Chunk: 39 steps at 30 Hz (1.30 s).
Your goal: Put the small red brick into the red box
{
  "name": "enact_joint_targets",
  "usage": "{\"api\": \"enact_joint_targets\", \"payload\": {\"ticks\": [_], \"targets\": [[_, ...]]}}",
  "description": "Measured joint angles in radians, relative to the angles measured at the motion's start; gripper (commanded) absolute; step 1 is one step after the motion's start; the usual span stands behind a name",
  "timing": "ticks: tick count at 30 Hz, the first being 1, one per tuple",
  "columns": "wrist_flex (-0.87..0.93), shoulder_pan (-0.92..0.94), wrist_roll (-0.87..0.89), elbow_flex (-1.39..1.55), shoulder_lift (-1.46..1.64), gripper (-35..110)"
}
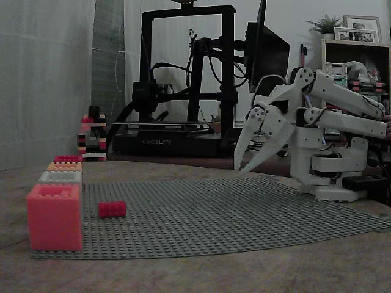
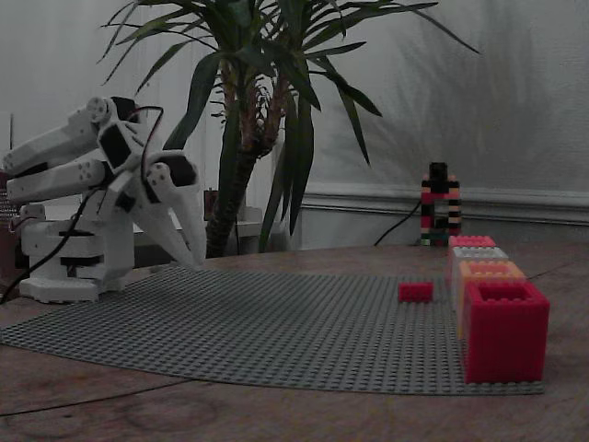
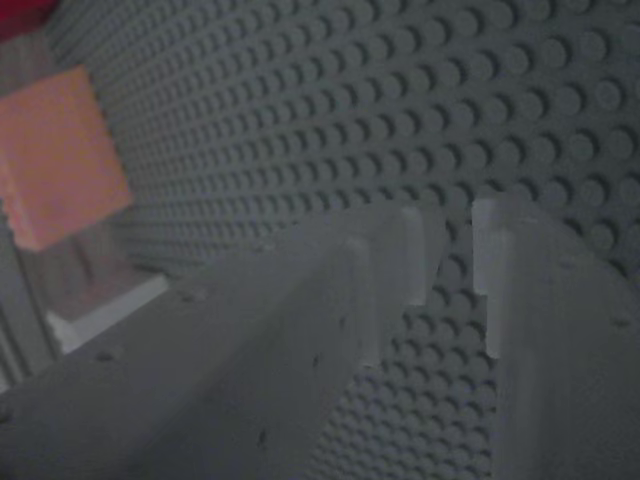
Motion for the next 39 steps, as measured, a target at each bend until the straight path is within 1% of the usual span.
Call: {"api": "enact_joint_targets", "payload": {"ticks": [21, 24, 28, 30, 33, 37, 39], "targets": [[-0.006, 0.000, 0.000, 0.000, -0.003, 0], [-0.044, 0.000, 0.009, -0.005, -0.055, 0], [-0.129, 0.000, -0.048, -0.115, -0.235, 0], [-0.187, 0.000, -0.133, -0.207, -0.365, 0], [-0.296, -0.009, -0.337, -0.353, -0.558, 1], [-0.439, -0.035, -0.752, -0.502, -0.822, 3], [-0.489, -0.060, -0.928, -0.563, -0.946, 3]]}}
